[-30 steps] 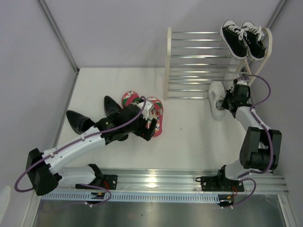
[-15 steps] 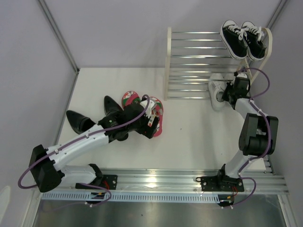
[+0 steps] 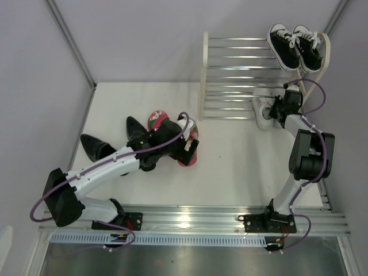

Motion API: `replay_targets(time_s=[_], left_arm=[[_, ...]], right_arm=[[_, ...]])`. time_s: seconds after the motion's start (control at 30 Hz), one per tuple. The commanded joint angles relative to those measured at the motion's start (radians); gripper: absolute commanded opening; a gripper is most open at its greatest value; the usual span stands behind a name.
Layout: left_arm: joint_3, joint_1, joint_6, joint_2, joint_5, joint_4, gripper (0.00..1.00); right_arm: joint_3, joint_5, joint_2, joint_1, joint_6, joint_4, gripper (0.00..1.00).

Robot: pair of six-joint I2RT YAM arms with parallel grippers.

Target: Place and organize the shoes onto the shoe shelf

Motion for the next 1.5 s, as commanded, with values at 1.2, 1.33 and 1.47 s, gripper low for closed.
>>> replay_targets(time_s=[1.2, 1.33, 1.47], left_arm=[[0.042, -0.007, 0.008, 0.001, -0.011, 0.030, 0.99], [0.034, -0.007, 0.002, -0.014, -0.003, 0.033, 0.99], [0.011, -0.007, -0.004, -0.042, 0.003, 0.039, 0.99]], right_arm=[[0.032, 0.019, -0.044, 0.001, 0.067, 0.066, 0.77], [0.013, -0.019, -0.106, 0.012, 0.052, 0.018, 0.85], [-0.007, -0.047, -0.169, 0.026, 0.027, -0.017, 0.96]])
